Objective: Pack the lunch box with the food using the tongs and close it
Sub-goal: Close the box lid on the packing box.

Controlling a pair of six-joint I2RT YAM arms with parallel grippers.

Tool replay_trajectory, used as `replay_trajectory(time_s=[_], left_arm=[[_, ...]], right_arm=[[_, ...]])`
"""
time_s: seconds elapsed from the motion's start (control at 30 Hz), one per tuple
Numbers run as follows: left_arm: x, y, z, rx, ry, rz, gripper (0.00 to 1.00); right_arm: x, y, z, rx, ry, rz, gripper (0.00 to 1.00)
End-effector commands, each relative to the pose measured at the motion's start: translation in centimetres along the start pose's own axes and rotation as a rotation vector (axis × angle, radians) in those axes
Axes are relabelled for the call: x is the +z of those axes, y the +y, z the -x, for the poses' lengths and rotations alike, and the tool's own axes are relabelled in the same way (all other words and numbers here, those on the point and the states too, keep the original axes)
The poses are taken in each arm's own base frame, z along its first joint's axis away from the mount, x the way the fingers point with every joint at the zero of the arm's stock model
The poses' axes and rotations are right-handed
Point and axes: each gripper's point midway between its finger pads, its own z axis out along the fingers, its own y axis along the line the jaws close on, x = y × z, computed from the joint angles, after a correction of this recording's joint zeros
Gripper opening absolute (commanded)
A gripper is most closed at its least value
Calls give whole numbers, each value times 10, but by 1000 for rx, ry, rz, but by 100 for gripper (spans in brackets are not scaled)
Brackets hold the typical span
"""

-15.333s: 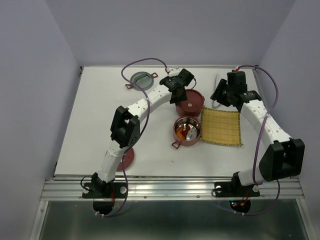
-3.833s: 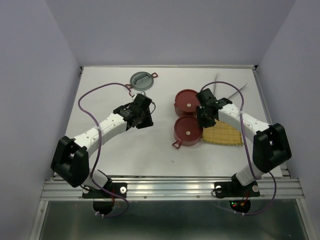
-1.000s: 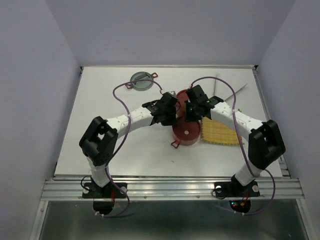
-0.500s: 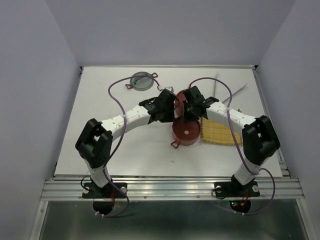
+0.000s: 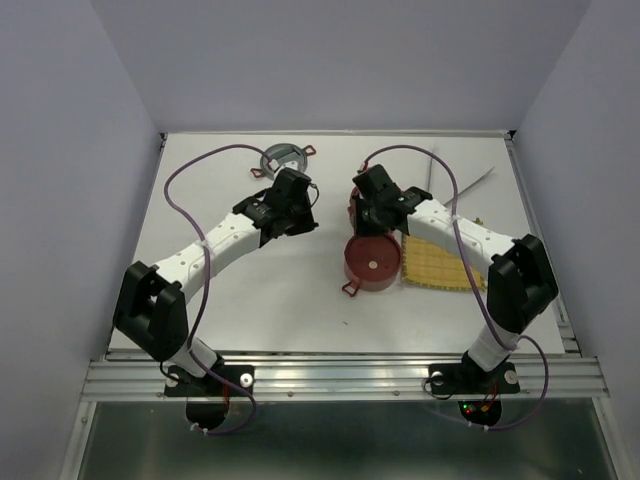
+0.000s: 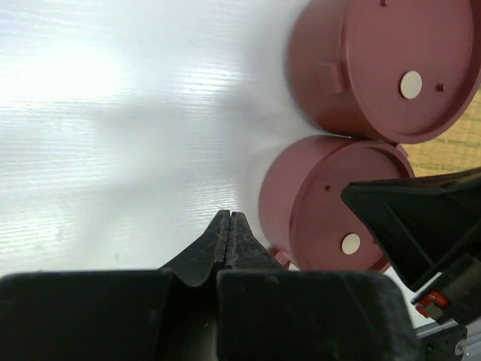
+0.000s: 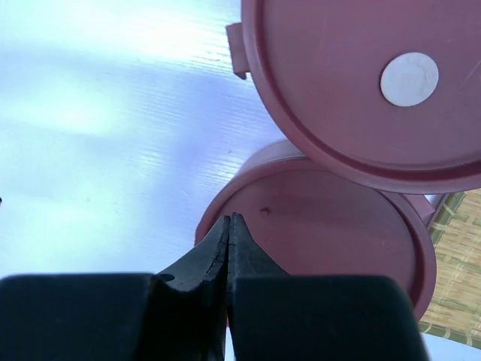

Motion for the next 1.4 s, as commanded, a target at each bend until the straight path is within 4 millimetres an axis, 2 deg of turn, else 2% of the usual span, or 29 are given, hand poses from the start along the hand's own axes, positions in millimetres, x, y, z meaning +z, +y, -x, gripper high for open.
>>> replay_trajectory(time_s=[0.0,0.07,0.17,0.33,0.43,0.5,0.57,0.77,0.83,0.93,1.0,1.13,1.3,1.37], left_arm=[[-18,20,13,-9,-53,28,0],[-22,30,20,-25,-72,39,0],[-24,42,23,-32,-78,58,0],[-23,48,21,-36,-75,66,0],[-21,48,18,-37,-68,62,0],[-20,49,17,-36,-63,63,0],[-19,49,16,-36,-60,64,0],[-17,47,14,-34,-54,47,0],[-16,47,13,-34,-50,46,0],[-17,46,12,-33,-49,39,0],[-17,46,12,-31,-48,36,0],[-17,43,11,-27,-44,23,0],[-17,42,11,-26,-43,14,0],[-18,42,10,-24,-40,13,0]], right_arm=[[-30,14,23,-11,-78,28,1],[-29,20,14,-28,-62,36,1],[-13,14,-8,-36,-5,8,1],[19,-1,-47,-39,92,-26,1],[25,3,-59,-59,122,-24,1],[21,5,-55,-59,112,-20,1],[12,9,-41,-60,74,-14,1],[-37,3,11,-36,-107,-74,1],[-45,2,16,-30,-126,-76,1],[-51,-11,18,-8,-139,-101,1],[-44,-27,12,12,-116,-130,1],[-19,-39,-11,4,-36,-167,1],[17,-41,-44,-7,62,-154,1],[19,-37,-46,-6,78,-133,1]])
